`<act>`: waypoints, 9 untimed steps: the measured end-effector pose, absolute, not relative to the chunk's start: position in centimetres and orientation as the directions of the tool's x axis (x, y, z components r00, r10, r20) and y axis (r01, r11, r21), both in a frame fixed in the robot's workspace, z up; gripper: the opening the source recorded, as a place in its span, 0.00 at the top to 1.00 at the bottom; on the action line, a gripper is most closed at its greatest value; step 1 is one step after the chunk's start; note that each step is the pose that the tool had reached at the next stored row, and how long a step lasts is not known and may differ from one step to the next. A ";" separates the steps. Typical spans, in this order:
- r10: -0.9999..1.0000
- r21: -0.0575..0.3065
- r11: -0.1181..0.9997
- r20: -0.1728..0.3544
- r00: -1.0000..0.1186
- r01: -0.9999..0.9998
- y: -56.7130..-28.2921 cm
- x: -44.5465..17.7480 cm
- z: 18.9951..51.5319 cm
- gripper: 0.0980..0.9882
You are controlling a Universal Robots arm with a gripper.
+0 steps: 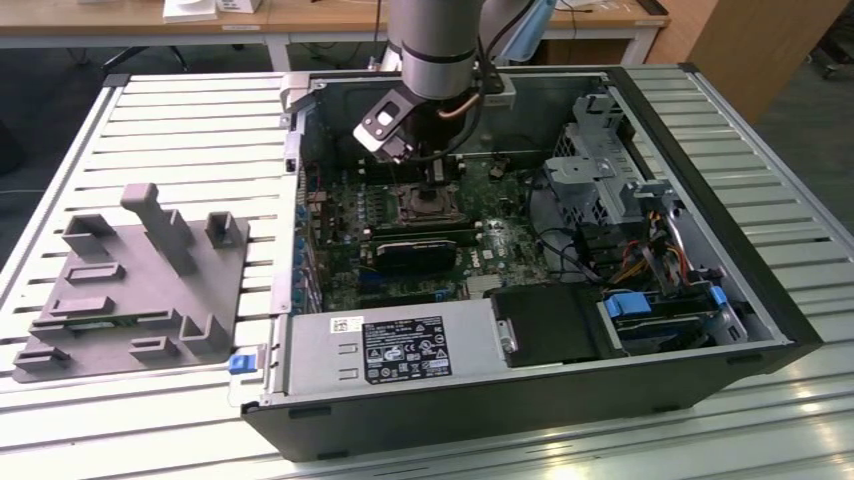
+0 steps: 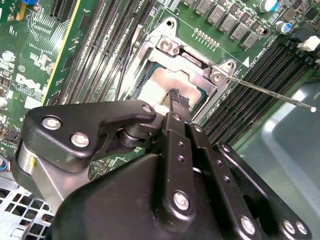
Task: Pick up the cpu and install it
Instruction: 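Install the first cpu locking lever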
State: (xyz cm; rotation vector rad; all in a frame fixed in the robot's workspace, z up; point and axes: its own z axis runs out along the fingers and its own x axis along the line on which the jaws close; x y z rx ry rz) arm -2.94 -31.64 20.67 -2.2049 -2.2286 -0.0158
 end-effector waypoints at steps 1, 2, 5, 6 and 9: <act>1.000 0.003 0.011 0.012 -0.011 1.000 -31.6 -2.9 20.7 0.99; 1.000 0.003 0.011 0.012 -0.011 1.000 -31.6 -2.9 20.7 0.99; 1.000 0.003 0.011 0.012 -0.011 1.000 -31.6 -2.9 20.8 0.99; 1.000 0.003 0.011 0.012 -0.011 1.000 -31.6 -2.9 20.8 0.99; 1.000 0.003 0.011 0.012 -0.011 1.000 -31.6 -2.9 20.9 0.99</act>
